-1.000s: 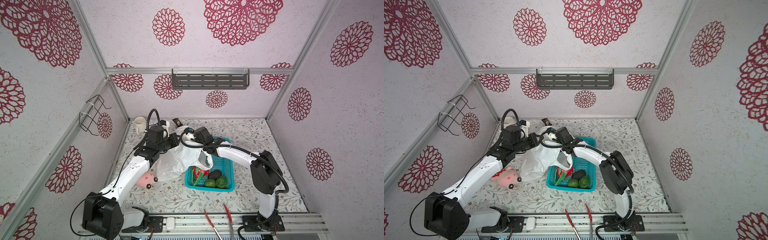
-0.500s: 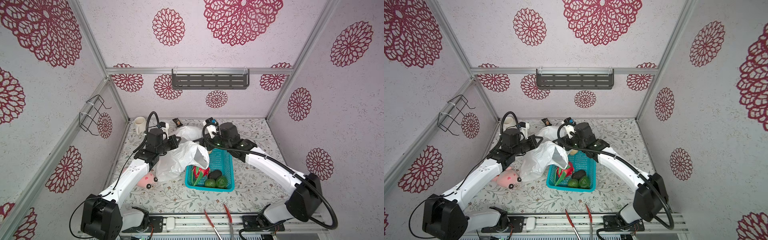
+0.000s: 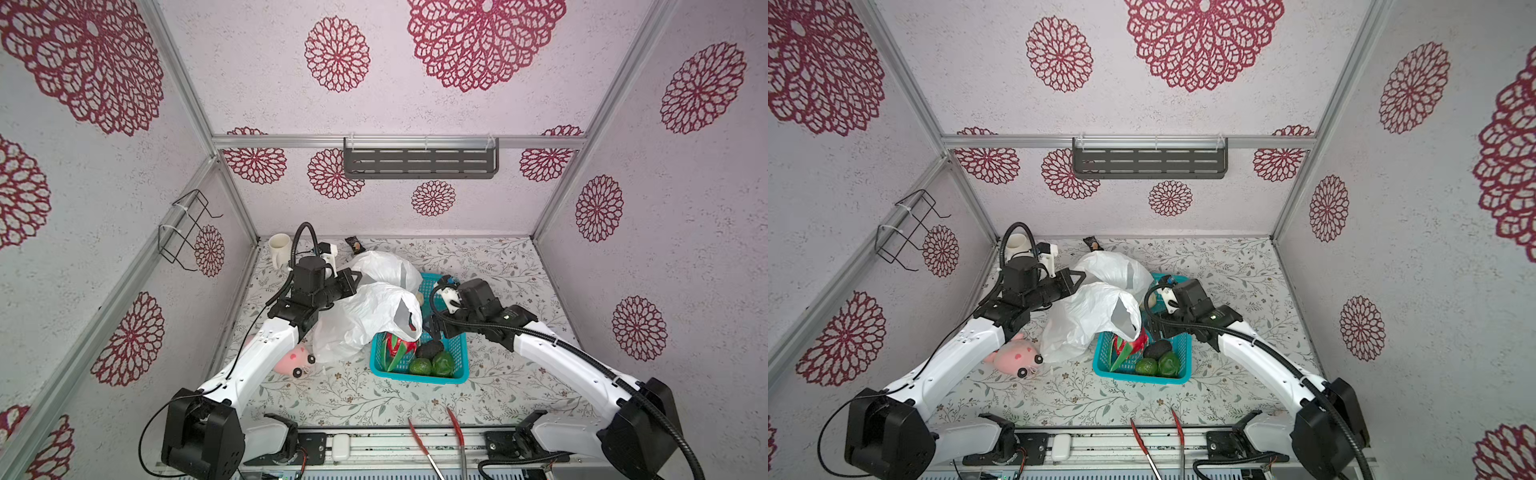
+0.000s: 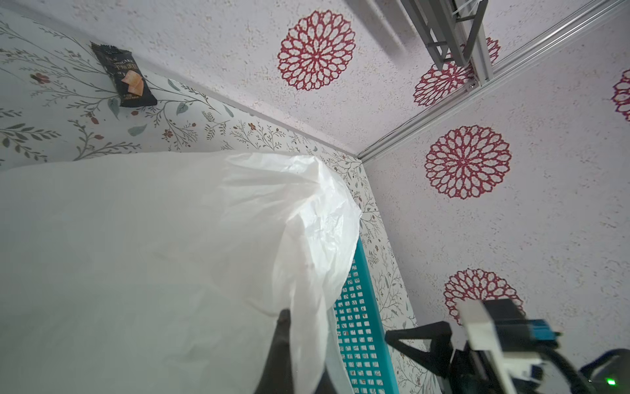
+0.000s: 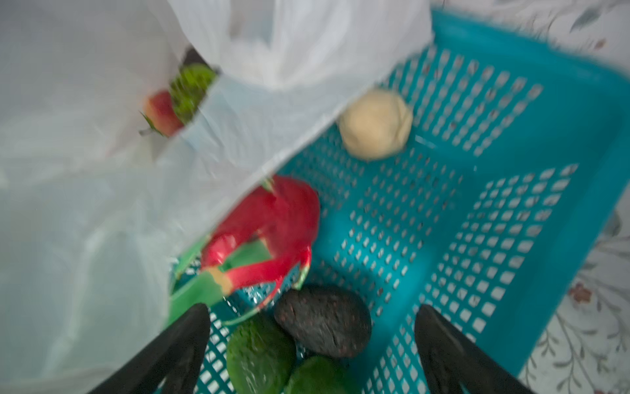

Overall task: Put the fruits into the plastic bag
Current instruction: 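Withdraw the right gripper from the bag and lower it into the basket, then grasp the dark avocado beside the red dragon fruit with the right gripper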

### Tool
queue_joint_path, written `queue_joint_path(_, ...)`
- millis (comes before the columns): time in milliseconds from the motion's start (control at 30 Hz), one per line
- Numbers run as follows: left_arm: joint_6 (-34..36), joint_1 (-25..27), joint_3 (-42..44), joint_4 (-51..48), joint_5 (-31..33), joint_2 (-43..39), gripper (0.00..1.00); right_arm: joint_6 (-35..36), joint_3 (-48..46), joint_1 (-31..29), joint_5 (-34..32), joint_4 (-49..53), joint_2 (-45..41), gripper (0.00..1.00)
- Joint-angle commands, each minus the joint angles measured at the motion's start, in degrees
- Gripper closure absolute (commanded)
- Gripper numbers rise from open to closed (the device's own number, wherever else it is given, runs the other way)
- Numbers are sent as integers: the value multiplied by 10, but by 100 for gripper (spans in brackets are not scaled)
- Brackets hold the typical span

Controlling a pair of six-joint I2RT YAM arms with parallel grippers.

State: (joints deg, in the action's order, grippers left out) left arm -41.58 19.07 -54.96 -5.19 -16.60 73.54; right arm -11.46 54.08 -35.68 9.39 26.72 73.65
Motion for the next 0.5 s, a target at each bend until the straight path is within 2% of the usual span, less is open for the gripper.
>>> queue_joint_path(0, 13, -2, -16, 6, 7, 5, 100, 29, 4, -17, 0, 56, 25, 5)
queue_joint_path(467, 4, -2, -12, -2, 10, -4, 100, 30, 48, -49, -92, 79, 172, 5)
